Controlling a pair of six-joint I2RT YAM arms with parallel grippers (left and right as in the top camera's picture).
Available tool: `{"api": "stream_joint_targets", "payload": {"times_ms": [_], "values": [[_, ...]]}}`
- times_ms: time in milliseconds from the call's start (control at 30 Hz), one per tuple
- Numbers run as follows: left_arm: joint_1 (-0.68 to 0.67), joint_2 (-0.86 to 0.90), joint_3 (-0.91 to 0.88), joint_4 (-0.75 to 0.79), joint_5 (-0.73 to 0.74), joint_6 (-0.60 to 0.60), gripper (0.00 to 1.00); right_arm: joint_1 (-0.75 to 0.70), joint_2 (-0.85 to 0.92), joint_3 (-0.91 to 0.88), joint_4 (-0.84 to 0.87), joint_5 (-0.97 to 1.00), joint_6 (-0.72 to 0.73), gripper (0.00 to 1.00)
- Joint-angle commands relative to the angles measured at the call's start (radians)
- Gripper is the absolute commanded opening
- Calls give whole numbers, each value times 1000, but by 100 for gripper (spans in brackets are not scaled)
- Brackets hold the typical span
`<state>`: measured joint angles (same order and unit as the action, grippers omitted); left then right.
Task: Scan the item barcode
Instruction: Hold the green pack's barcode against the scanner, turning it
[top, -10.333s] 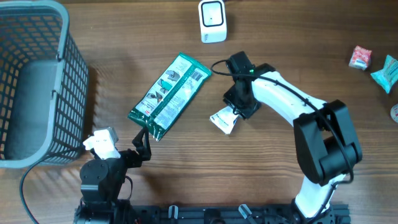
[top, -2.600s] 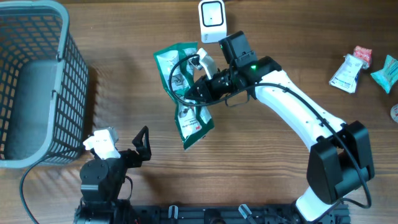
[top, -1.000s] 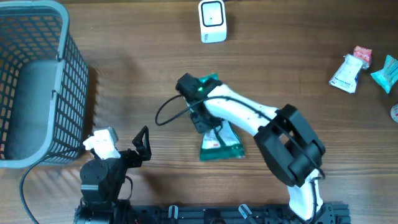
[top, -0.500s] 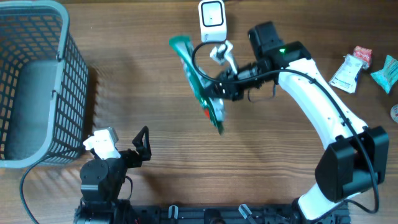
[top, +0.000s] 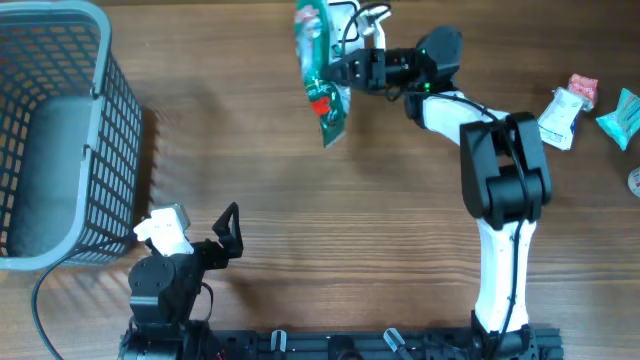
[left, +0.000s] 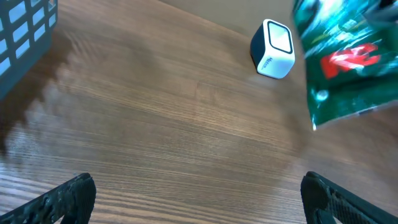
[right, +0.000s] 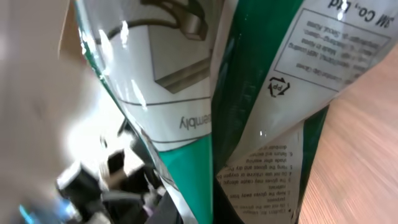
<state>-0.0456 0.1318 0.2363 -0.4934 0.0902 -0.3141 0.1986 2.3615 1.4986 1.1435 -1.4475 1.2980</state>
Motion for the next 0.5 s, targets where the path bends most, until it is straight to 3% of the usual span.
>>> {"api": "stream_joint_targets", "payload": {"times_ms": [0, 100, 233, 467], "values": [[5, -7, -4, 2, -10, -8, 100, -40, 68, 10, -4, 105, 170, 4], [5, -7, -4, 2, -10, -8, 100, -54, 68, 28, -29, 172, 170, 4], [5, -7, -4, 2, -10, -8, 100, -63, 99, 130, -231, 191, 99, 4], [5, -7, -4, 2, -10, -8, 100, -68, 224, 278, -240, 151, 150, 4]]}}
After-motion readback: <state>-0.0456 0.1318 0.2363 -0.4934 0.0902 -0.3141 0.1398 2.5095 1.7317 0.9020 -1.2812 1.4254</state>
